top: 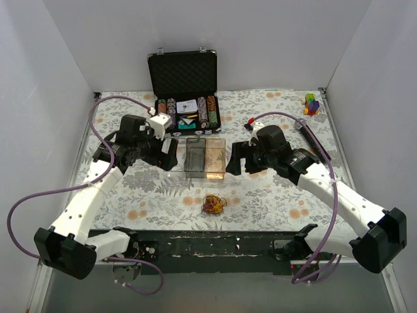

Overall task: Untangle the cables
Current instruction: Untie the cable.

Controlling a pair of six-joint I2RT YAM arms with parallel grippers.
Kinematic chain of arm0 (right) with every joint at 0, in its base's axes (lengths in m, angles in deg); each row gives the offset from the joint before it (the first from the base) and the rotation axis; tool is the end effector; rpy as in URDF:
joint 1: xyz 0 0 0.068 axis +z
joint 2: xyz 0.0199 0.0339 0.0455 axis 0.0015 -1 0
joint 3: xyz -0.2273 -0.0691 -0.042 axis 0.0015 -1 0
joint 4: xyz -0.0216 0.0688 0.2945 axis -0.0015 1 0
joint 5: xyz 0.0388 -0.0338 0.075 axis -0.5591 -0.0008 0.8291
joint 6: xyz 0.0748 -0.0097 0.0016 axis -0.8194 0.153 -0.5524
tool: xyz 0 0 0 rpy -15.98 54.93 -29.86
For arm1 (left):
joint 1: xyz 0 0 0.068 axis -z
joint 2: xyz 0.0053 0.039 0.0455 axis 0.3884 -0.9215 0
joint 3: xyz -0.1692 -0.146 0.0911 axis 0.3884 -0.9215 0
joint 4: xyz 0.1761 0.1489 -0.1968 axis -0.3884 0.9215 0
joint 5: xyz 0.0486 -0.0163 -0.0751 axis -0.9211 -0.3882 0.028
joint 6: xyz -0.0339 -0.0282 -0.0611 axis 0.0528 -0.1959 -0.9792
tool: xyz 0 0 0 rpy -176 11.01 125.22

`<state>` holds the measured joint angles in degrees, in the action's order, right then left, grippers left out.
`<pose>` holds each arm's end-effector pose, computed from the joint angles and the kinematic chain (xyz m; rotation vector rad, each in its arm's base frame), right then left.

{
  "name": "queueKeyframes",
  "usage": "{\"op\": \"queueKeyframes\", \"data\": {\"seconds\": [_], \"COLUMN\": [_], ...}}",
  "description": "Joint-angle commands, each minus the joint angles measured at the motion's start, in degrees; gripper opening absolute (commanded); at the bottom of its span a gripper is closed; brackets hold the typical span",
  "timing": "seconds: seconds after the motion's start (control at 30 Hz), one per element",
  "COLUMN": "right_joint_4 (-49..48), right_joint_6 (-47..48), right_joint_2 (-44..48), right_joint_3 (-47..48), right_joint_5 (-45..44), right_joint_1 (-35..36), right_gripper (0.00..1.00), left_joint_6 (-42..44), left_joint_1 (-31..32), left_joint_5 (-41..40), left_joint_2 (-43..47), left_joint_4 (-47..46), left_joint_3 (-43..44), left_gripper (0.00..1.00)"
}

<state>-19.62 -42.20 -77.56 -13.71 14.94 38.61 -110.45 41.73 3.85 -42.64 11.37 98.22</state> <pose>0.2561 0.2139 0.2576 -0.3306 2.3006 0.7097 0.2819 -0.1143 0.2954 -0.1594 2.4855 -0.7228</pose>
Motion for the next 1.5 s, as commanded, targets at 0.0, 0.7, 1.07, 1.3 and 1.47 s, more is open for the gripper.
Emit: {"op": "queueKeyframes", "data": {"seconds": [0.0,0.7,1.07,1.3,1.47], "right_joint_4": [-6.07,-24.71,-31.56,-33.58,-35.43], "right_joint_6": [0.18,-1.22,-3.94,-5.0,-5.61], "right_joint_2": [1.17,4.07,3.11,2.49,1.53], "right_joint_3": [-1.3,-18.88,-24.15,-26.44,-27.58], "right_joint_5": [3.16,2.99,4.4,3.87,4.13], "right_joint_1": [0.24,7.18,9.55,10.26,10.35], "right_gripper": [0.94,0.71,0.68,0.65,0.64], "left_joint_6": [-0.86,1.33,1.6,2.12,2.48], "left_joint_1": [3.88,16.72,21.02,22.78,23.14], "left_joint_5": [0.91,7.94,8.91,9.51,11.01], "left_joint_2": [2.21,-4.02,-10.44,-13.78,-16.07], "left_joint_4": [-3.83,-13.41,-20.53,-23.44,-24.57], "left_joint_3": [-5.22,-14.72,-18.15,-18.51,-17.8], "left_gripper": [0.98,0.98,0.98,0.89,0.73]}}
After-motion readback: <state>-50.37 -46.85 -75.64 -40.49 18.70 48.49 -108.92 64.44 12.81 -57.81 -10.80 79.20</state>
